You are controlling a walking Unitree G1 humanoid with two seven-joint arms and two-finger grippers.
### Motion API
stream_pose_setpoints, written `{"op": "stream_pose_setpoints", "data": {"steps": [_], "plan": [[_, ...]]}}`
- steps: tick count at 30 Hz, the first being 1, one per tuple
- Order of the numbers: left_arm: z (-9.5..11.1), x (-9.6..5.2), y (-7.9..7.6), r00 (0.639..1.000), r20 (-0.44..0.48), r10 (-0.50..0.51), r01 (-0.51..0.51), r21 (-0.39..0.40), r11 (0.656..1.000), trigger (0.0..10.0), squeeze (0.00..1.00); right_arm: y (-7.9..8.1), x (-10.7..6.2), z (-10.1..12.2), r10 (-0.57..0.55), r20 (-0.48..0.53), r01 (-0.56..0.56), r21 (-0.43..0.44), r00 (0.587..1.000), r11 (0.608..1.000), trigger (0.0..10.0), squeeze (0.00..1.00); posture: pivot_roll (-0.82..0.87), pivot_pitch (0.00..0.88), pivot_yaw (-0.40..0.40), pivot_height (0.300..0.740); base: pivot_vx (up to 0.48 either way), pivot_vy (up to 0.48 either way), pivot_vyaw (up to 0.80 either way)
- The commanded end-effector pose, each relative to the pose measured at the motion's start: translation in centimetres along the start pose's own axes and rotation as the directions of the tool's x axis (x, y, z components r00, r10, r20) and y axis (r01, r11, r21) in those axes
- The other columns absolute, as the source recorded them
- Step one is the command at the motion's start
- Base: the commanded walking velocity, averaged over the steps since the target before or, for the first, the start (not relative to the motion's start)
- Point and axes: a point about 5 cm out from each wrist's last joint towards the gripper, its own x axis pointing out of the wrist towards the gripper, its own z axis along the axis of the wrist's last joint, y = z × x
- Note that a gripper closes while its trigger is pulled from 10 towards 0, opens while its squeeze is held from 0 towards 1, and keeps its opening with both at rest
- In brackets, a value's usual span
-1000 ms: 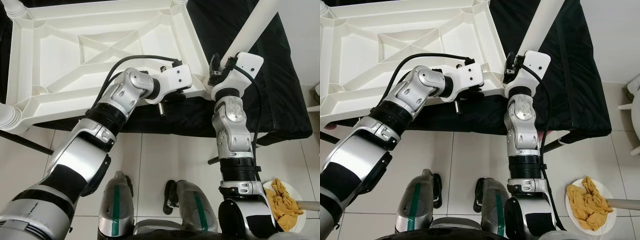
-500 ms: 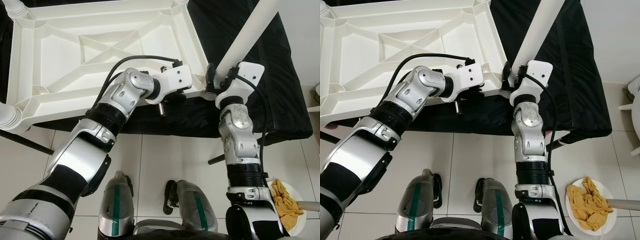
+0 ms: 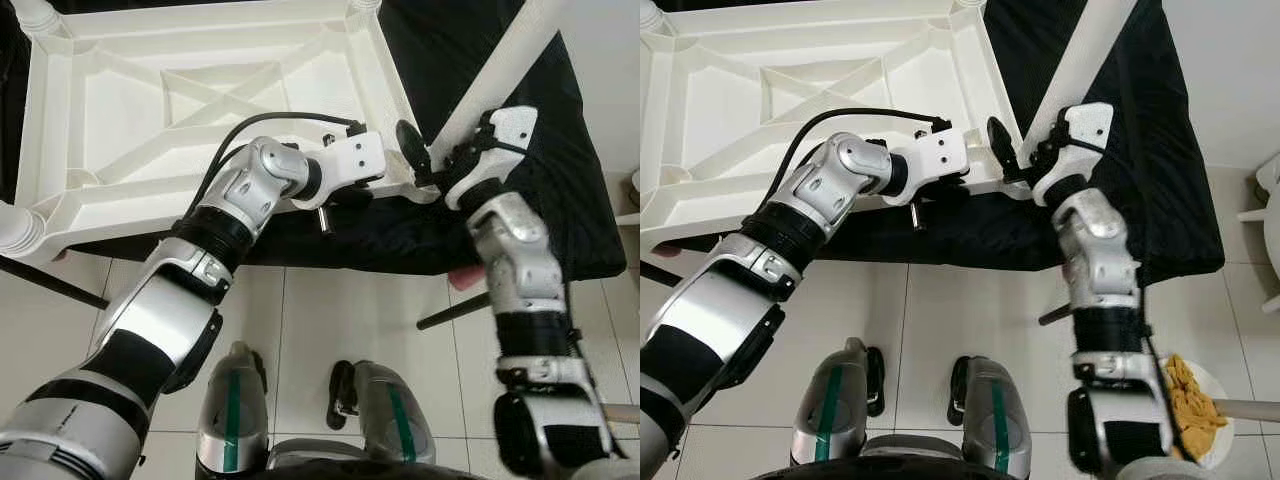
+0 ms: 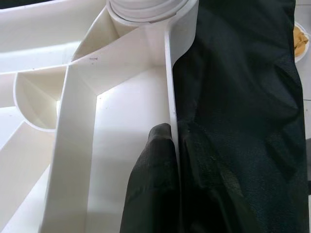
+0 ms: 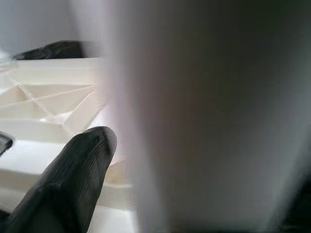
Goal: Building children table
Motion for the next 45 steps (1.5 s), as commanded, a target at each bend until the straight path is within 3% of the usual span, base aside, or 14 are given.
{"op": "stream_pose_setpoints", "data": {"steps": [1,5,9,22,23,39,40,41,45], "plan": [[0.0,0.3,-0.4,1.0,0.018,-0.008,0.008,0.019,1.0,10.0,0.0,-0.6,-0.3,-0.2,0.053,-0.015,-0.053,0.008,0.999,0.999,10.0,0.0,0.01,0.019,-0.048,0.74,0.0,0.0,0.0],[0.0,0.2,-0.3,1.0,0.017,-0.007,0.006,0.021,1.0,10.0,0.0,-2.4,-1.1,-0.1,0.174,-0.066,-0.174,0.003,0.983,0.985,10.0,0.0,0.0,0.024,-0.044,0.74,0.0,0.0,0.0],[0.0,0.2,-0.2,1.0,0.017,-0.007,0.007,0.022,1.0,10.0,0.0,-3.0,-1.4,-0.1,0.226,-0.097,-0.227,-0.004,0.969,0.974,10.0,0.0,0.0,0.027,-0.042,0.74,0.0,0.0,0.0],[0.1,0.1,-0.1,1.0,0.016,-0.009,0.008,0.028,1.0,10.0,0.0,-4.1,-1.5,-0.5,0.27,-0.118,-0.272,0.004,0.956,0.962,10.0,0.0,0.01,0.031,-0.037,0.74,0.0,0.0,0.0],[0.0,0.0,-0.1,1.0,0.015,-0.008,0.008,0.028,1.0,10.0,0.0,-4.1,-1.4,-0.6,0.274,-0.113,-0.275,0.009,0.955,0.961,0.0,0.0,0.01,0.032,-0.037,0.74,0.0,0.0,0.0],[0.0,0.0,-0.1,1.0,0.013,-0.008,0.008,0.03,1.0,10.0,0.0,-4.2,-1.4,-0.8,0.294,-0.094,-0.293,0.025,0.951,0.956,0.0,0.0,0.01,0.034,-0.039,0.74,0.0,0.0,0.0],[0.0,0.0,-0.1,1.0,0.014,-0.009,0.008,0.031,0.999,10.0,0.0,-4.2,-1.4,-0.9,0.29,-0.096,-0.289,0.026,0.952,0.957,7.9,0.0,0.01,0.036,-0.04,0.74,0.0,0.0,0.0],[0.0,0.0,-0.1,1.0,0.014,-0.009,0.009,0.03,1.0,10.0,0.0,-4.1,-1.4,-0.9,0.287,-0.096,-0.286,0.025,0.953,0.958,10.0,0.0,0.01,0.036,-0.04,0.74,0.0,0.0,0.0],[0.0,0.0,-0.1,1.0,0.013,-0.008,0.007,0.03,1.0,10.0,0.0,-3.7,-1.1,-1.0,0.252,-0.076,-0.25,0.035,0.965,0.968,10.0,0.0,0.01,0.037,-0.041,0.74,0.0,0.0,0.0]]}}
